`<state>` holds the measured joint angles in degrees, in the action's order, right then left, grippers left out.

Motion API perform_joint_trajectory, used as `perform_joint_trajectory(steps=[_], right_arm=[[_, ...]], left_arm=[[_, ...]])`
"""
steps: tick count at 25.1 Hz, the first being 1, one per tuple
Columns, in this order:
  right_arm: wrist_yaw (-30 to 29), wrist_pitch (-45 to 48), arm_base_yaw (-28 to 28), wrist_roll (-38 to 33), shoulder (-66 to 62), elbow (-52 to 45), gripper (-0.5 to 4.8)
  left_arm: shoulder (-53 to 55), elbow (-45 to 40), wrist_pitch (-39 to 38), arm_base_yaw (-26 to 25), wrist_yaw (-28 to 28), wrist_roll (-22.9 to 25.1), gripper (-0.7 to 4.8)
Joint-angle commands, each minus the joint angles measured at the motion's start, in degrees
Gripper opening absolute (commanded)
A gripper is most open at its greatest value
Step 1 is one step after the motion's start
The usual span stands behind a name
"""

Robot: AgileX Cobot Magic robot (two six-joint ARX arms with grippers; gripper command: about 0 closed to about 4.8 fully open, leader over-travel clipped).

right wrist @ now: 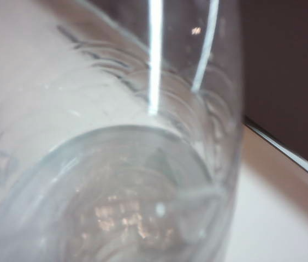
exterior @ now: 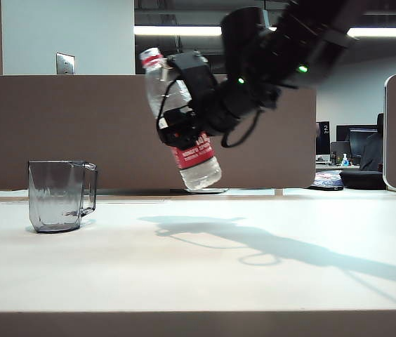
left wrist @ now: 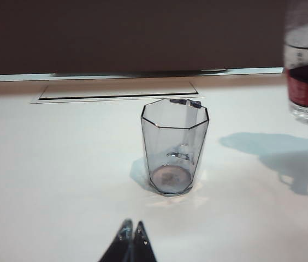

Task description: Pick up the mineral water bottle on the table and pour water into the mug until it's half full.

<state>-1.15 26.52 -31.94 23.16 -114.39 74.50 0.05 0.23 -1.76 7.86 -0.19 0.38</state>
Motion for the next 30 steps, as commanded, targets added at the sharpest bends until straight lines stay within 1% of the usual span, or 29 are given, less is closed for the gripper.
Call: perform_joint_trajectory(steps=[1,6,9,11,17,20,25,26,28,30], right_arm=[[-1.8,-5.6,-0.8,4.9,-1.2,5.5,2.47],[-1.8,-14.4,-2.9,13.8,-3.9,12.2,2.47],[-0.6,-17.3,-4.3,18.8,-5.2,14.4,2.47],[1.8,-17.2,-5.3,20.8,-5.9,15.1,2.47],[6.6,-15.7,-7.2,27.0,-6.8,15.0,2.47],[10.4,-12.7,-7.8,30.1,-7.6,15.0,2.47],[13.0,-11.4,-7.8,35.4,-8.5,15.0,2.48],[13.7,-10.6,-7.8,38.0,-9.0,15.0,2.48],[14.8,-9.7,-7.9,41.0,-9.2,15.0,2.48],[15.5,-8.7,-8.1,41.9,-9.2,15.0,2.49]], left_arm=[[0.0,0.2,0.5,0.0,0.3,0.0,-0.05],[0.0,0.2,0.5,0.0,0.3,0.0,-0.05],[0.0,0.2,0.5,0.0,0.3,0.0,-0.05],[0.0,0.2,0.5,0.0,0.3,0.0,-0.05],[0.0,0.2,0.5,0.0,0.3,0.0,-0.05],[0.0,0.2,0.5,0.0,0.3,0.0,-0.05],[0.0,0.2,0.5,0.0,0.2,0.0,-0.05],[0.0,0.2,0.5,0.0,0.3,0.0,-0.05],[0.0,0.2,0.5,0.0,0.2,0.0,-0.05],[0.0,0.2,0.5,0.0,0.2,0.0,-0.05]])
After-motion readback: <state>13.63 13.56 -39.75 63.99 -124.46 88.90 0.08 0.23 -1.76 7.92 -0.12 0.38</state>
